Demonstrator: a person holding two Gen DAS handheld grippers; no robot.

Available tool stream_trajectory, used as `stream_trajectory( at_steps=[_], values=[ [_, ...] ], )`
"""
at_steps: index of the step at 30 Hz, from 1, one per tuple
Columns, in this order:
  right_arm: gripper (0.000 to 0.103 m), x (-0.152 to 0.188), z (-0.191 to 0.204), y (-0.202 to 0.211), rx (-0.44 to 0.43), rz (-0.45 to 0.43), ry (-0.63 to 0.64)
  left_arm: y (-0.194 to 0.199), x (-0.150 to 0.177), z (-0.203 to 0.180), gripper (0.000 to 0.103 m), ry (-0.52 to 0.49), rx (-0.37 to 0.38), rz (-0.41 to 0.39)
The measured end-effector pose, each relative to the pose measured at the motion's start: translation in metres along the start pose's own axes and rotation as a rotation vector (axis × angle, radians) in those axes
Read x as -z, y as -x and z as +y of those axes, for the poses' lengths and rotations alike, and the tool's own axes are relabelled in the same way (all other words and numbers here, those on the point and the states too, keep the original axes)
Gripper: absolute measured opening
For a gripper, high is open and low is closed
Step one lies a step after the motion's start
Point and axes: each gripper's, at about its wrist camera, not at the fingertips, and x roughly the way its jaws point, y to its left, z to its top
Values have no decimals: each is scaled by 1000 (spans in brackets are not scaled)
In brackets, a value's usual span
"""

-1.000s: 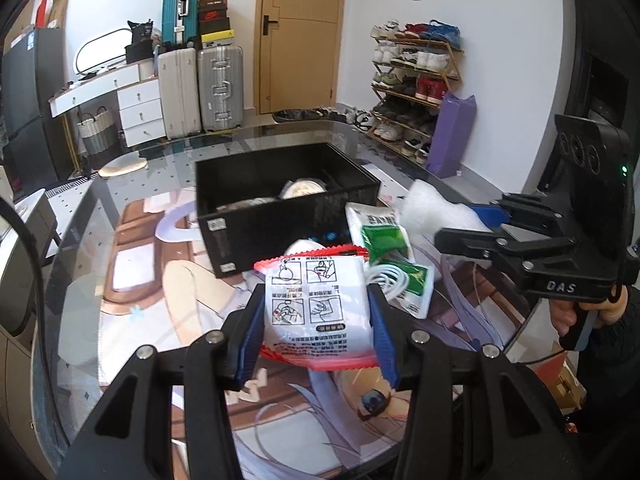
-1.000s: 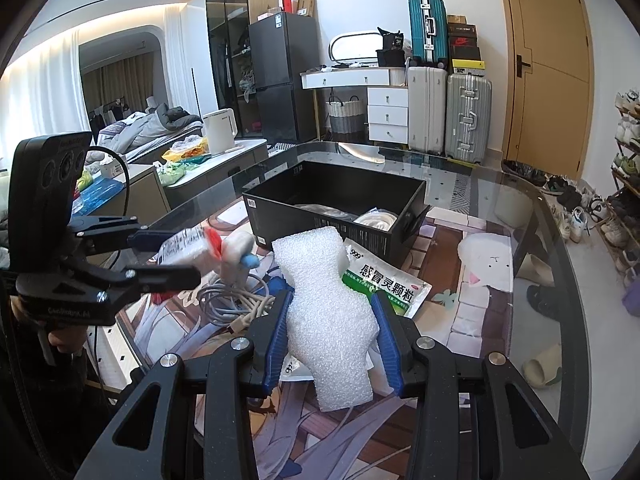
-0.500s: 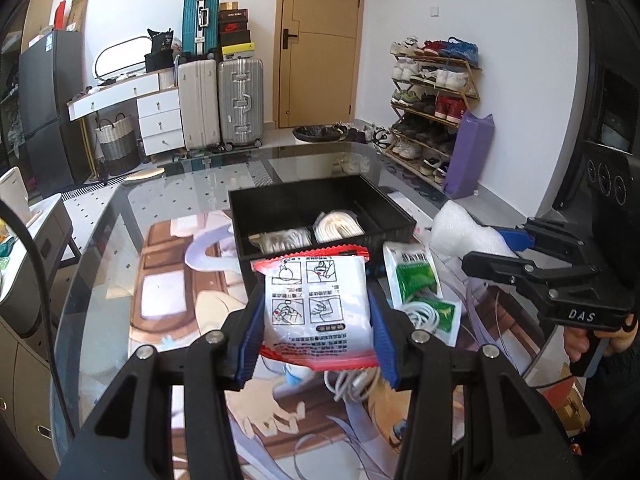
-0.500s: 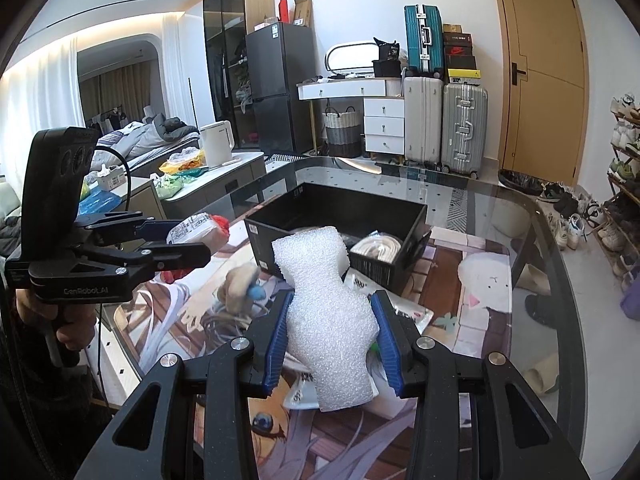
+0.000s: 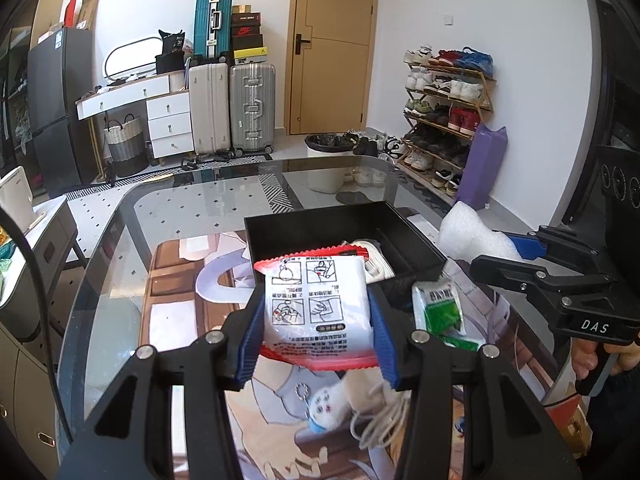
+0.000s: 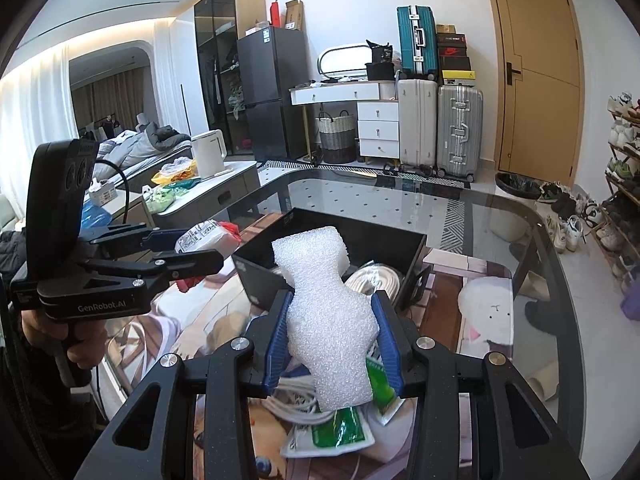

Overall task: Organize soft objects
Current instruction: 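Carry the held packet and foam piece over the black box and lower them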

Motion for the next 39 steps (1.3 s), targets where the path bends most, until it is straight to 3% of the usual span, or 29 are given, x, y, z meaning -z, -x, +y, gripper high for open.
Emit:
stream_trajectory(
  at_steps=[18, 39],
  values=[
    [41, -32, -12, -38, 11, 13, -7, -37, -23, 18, 47, 36, -7, -4],
    [41, -40, -34, -89, 6, 64, -35, -80, -32, 19, 47, 12, -18, 63]
  ],
)
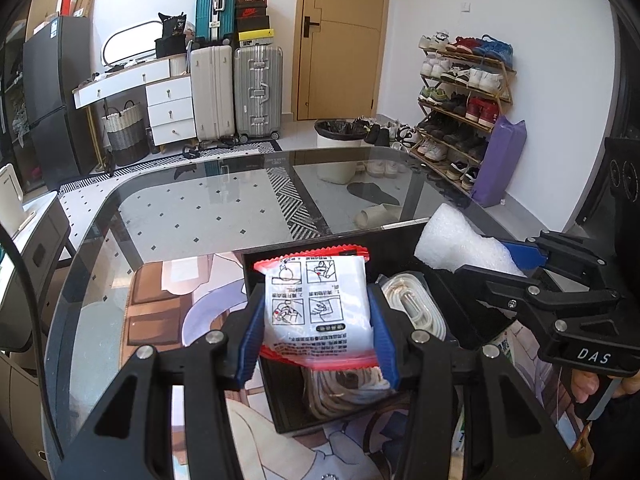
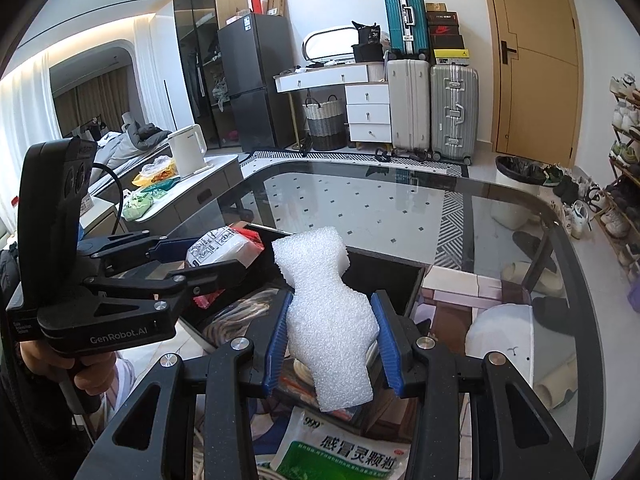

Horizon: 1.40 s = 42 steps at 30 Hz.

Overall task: Organize soft objects
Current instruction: 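Carry the held packet and foam piece over the black box and lower them, then open both tools to drop the packet and foam into the box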

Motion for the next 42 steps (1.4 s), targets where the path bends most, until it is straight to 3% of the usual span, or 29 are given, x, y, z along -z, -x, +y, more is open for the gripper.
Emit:
stream_trajectory(
  at_steps=[16, 30, 38, 42],
  values=[
    [41, -3, 0, -31, 16, 46, 31, -20, 1, -7, 47, -57, -28, 31],
    [41, -1, -3, -34, 20, 55, 33, -24, 3, -15, 48, -111, -36, 44],
    [54, -2, -2, -17, 40, 20, 54, -20, 4, -21, 48, -118, -31, 58],
    [68, 3, -3, -4, 55, 6, 59, -19, 5, -20, 49, -109, -20, 59]
  ],
)
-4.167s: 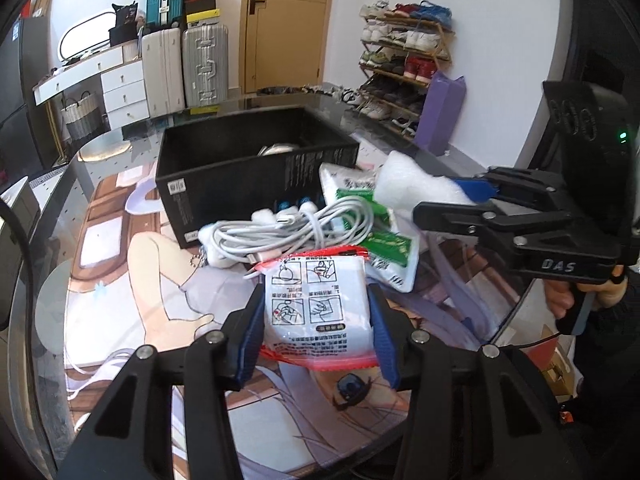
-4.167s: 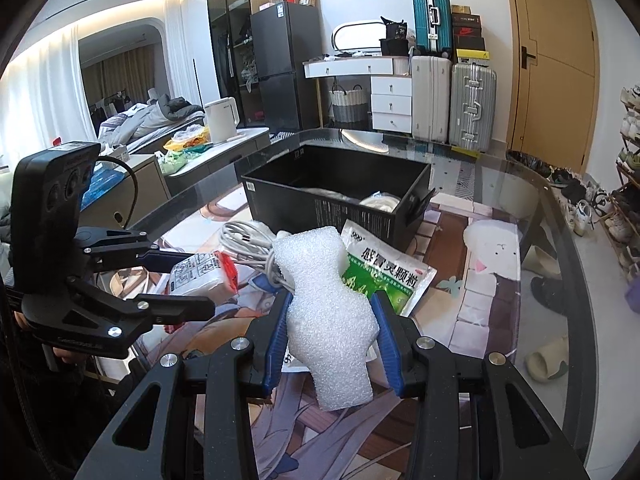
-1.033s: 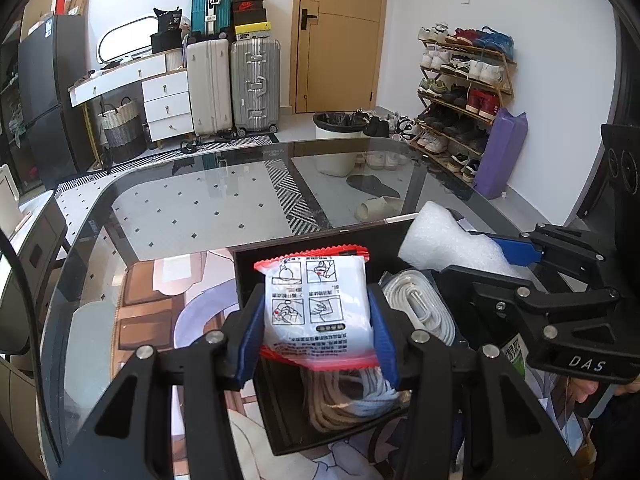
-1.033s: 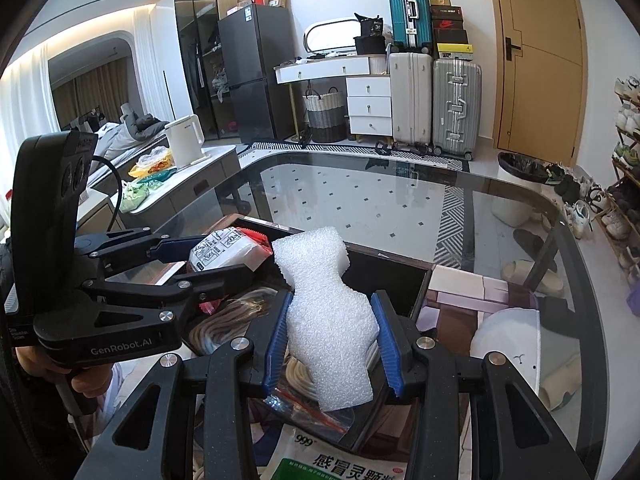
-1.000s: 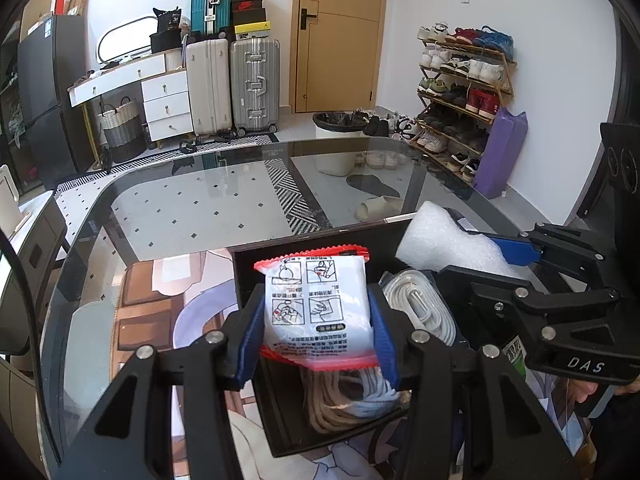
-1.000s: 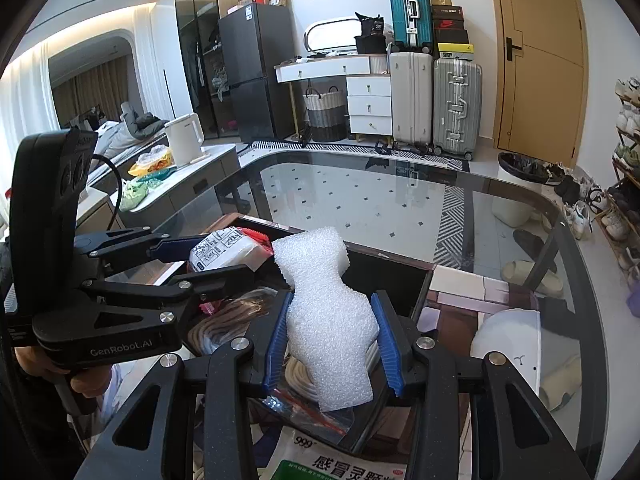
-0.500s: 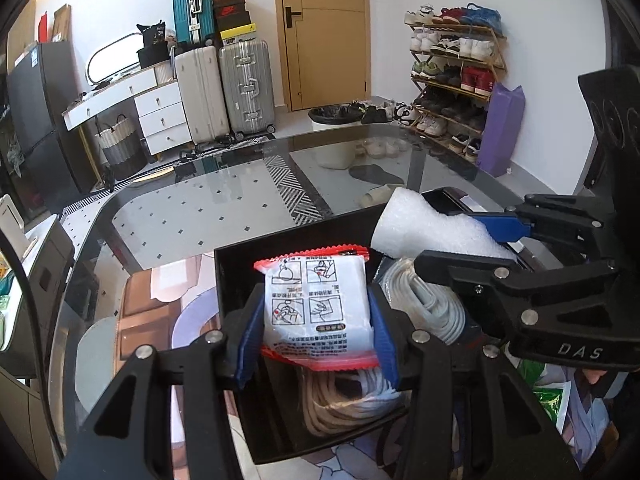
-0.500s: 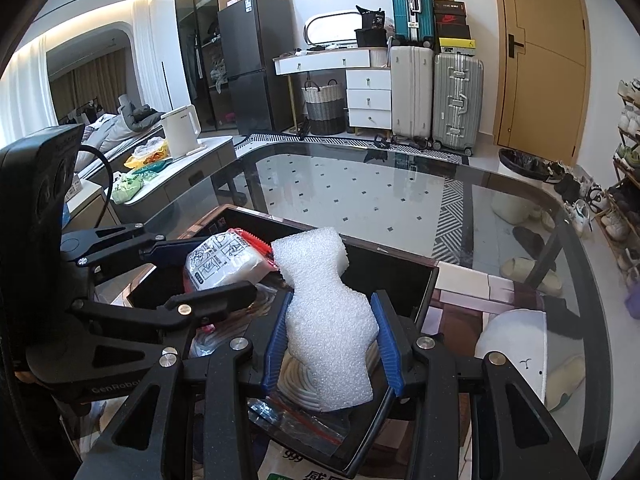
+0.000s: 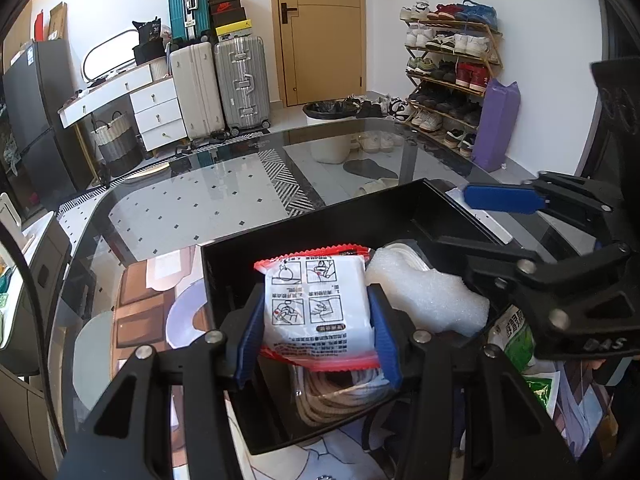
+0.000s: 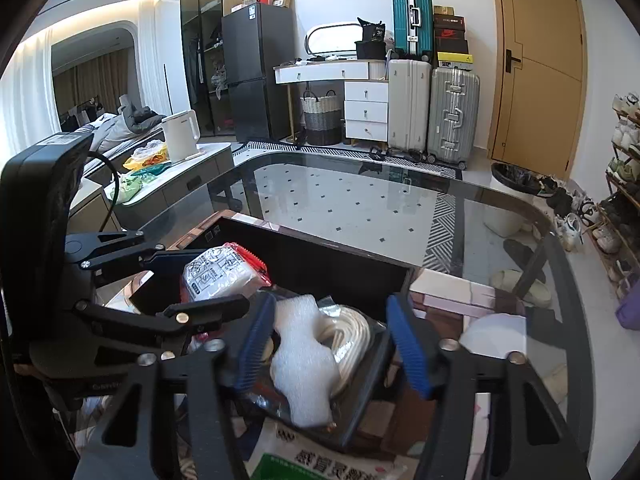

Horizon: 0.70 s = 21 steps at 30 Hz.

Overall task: Organize soft objects
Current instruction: 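Open both tools to drop the packet and foam into the box, then move the left tool to the white plush doll while the right tool approaches the green sachet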

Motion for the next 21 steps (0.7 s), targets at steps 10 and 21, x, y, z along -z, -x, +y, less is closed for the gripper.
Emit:
stream_trajectory(
  at_steps=[10, 21],
  values=[
    [101, 13, -9, 42, 62, -44, -32, 26, -5, 14, 99, 77, -32, -66],
    [102, 53, -10, 59, 62, 23, -58, 57, 27, 30, 103, 164, -3, -82]
  ],
)
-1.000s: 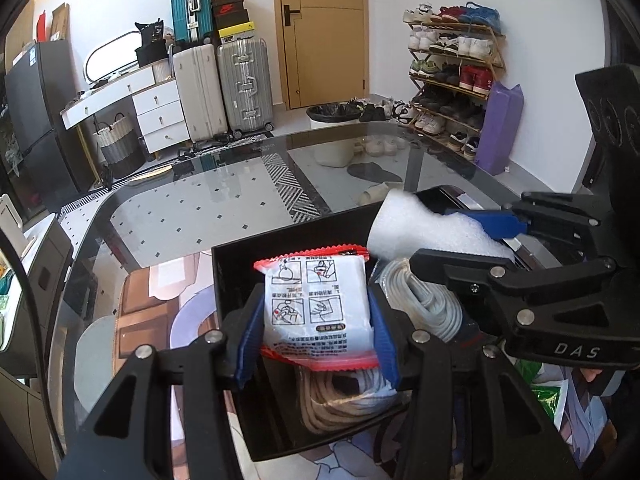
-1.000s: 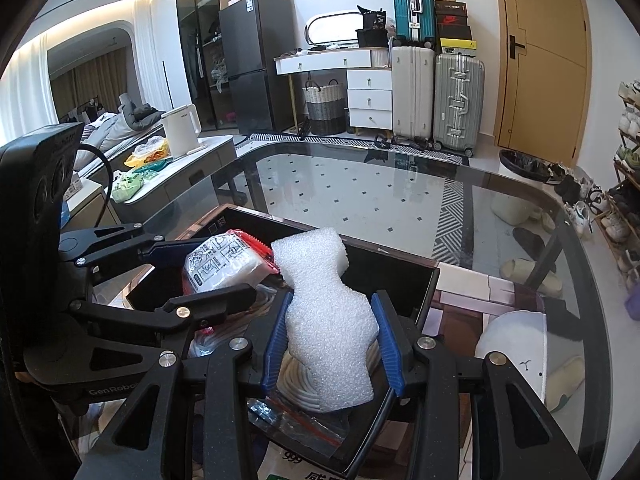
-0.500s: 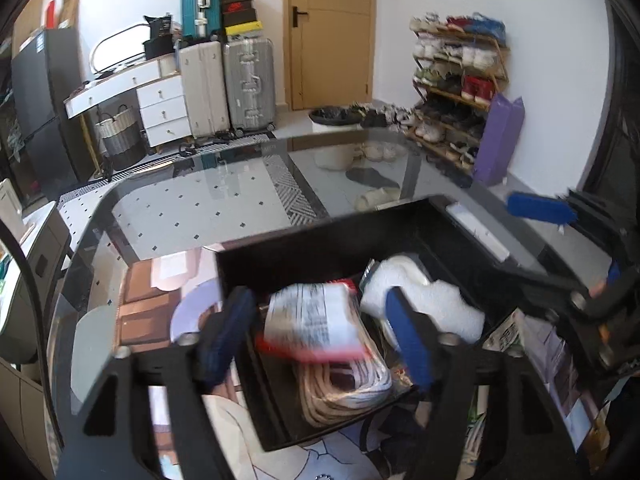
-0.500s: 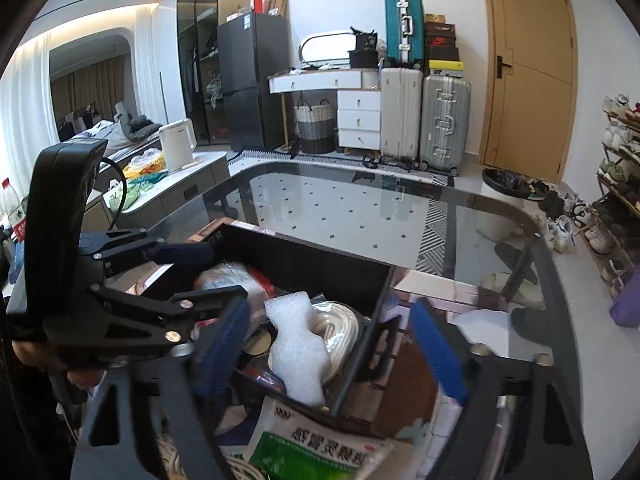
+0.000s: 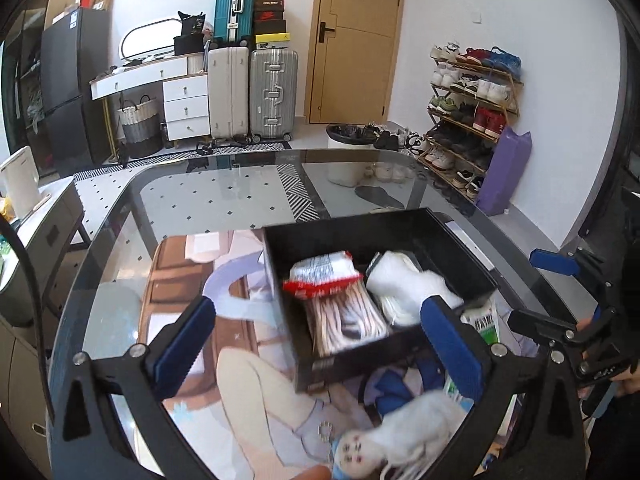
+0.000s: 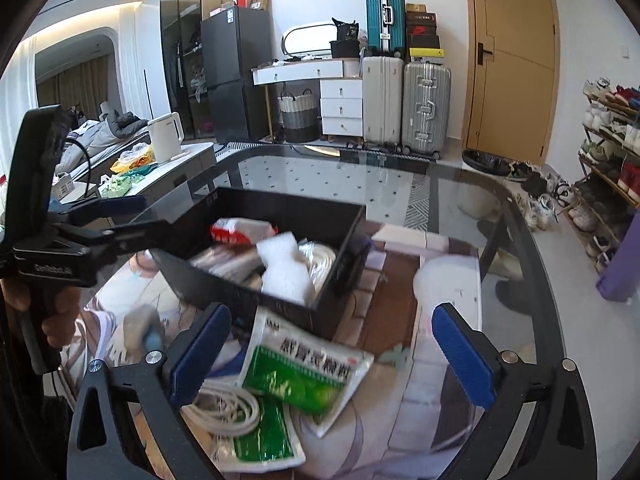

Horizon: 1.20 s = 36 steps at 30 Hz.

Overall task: Organize soft objects
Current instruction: 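Move the left tool to the white plush doll while the right tool approaches the green sachet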

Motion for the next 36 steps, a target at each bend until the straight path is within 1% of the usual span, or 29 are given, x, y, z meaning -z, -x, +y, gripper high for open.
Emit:
stream_trajectory(
  at_steps=[3, 9, 14, 17, 25, 31, 36],
  values=[
    [102, 7, 1, 3, 2, 8, -5, 5, 8, 0, 103, 0, -14, 3],
    [102, 16, 5, 10, 0, 14, 3, 18, 20, -6, 103, -24, -8, -6],
    [102, 22, 1, 12, 2, 38, -17, 27, 26, -5, 103, -26, 0, -6],
    [102, 22, 0, 10, 9, 33, -39, 31, 31, -3, 103, -29, 0, -5],
    [102, 24, 4, -4, -25, 74, -69, 36, 43, -5, 103, -68, 4, 13],
    [102, 28, 3, -23, -57, 122, -124, 33, 50, -5, 103, -98, 24, 46],
    [102, 31, 3, -35, -84, 145, -164, 33, 51, -4, 103, -104, 45, 56]
  ],
)
